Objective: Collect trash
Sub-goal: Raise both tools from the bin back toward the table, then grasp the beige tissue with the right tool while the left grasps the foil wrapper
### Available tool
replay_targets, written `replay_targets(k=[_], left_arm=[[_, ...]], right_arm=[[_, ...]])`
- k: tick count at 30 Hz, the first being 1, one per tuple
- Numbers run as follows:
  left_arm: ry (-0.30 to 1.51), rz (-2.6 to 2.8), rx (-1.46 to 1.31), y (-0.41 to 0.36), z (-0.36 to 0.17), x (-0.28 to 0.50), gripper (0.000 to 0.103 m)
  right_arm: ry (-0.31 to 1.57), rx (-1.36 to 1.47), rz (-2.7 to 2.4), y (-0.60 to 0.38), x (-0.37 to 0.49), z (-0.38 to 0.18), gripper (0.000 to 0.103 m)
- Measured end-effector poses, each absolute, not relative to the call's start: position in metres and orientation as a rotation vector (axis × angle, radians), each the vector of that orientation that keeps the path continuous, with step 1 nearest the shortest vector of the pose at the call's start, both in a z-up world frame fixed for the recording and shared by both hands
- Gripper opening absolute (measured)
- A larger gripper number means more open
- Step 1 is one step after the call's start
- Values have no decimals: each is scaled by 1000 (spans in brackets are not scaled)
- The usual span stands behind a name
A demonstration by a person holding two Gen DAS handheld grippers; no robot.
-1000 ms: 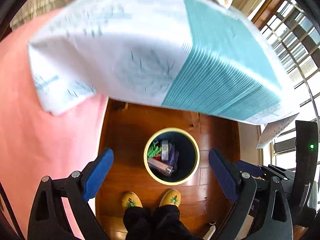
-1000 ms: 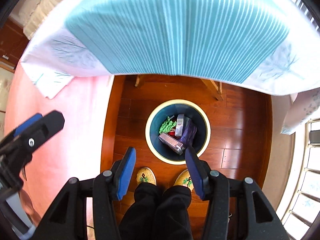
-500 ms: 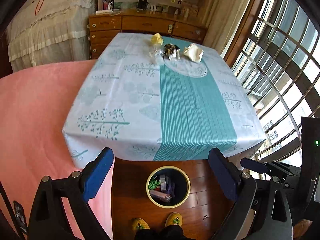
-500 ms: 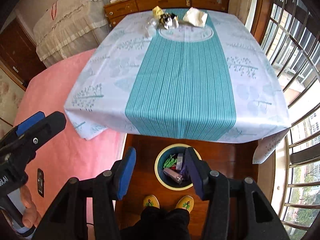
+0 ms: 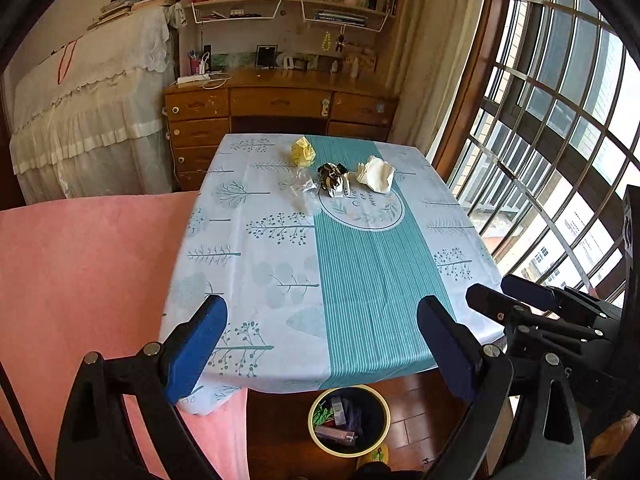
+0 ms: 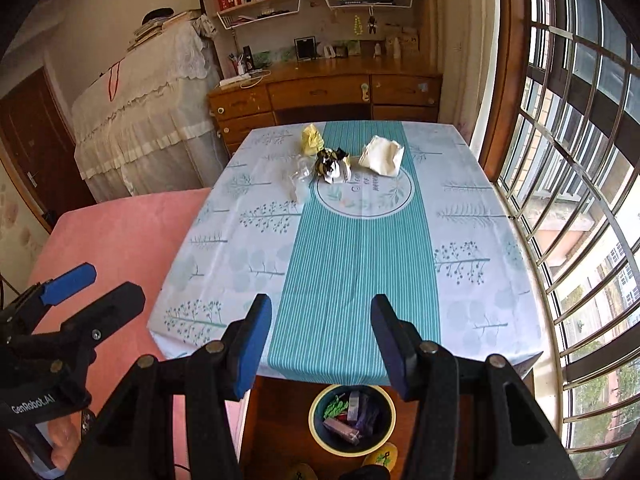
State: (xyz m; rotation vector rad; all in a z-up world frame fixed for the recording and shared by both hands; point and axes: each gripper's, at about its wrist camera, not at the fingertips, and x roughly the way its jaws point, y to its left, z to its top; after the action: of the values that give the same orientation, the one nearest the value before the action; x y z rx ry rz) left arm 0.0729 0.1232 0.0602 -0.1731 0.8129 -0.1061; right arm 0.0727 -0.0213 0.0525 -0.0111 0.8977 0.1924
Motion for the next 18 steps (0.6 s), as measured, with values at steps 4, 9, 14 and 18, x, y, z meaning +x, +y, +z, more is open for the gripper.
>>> replay_targets(k=[4,9,14,18], left_arm=[[840,-91,-192,126,57,96,95],[889,-79,-263,126,42,135,95],[905,-30,-282,112,28,195,95],[936,11,-309,96,17,259,95]], right_arm=[[893,-19,187,-28,101,55,52],[903,-5,199,-46,148,48,52],[941,11,244,-73,220,31,52],[991,10,288,-95,288,11,52]])
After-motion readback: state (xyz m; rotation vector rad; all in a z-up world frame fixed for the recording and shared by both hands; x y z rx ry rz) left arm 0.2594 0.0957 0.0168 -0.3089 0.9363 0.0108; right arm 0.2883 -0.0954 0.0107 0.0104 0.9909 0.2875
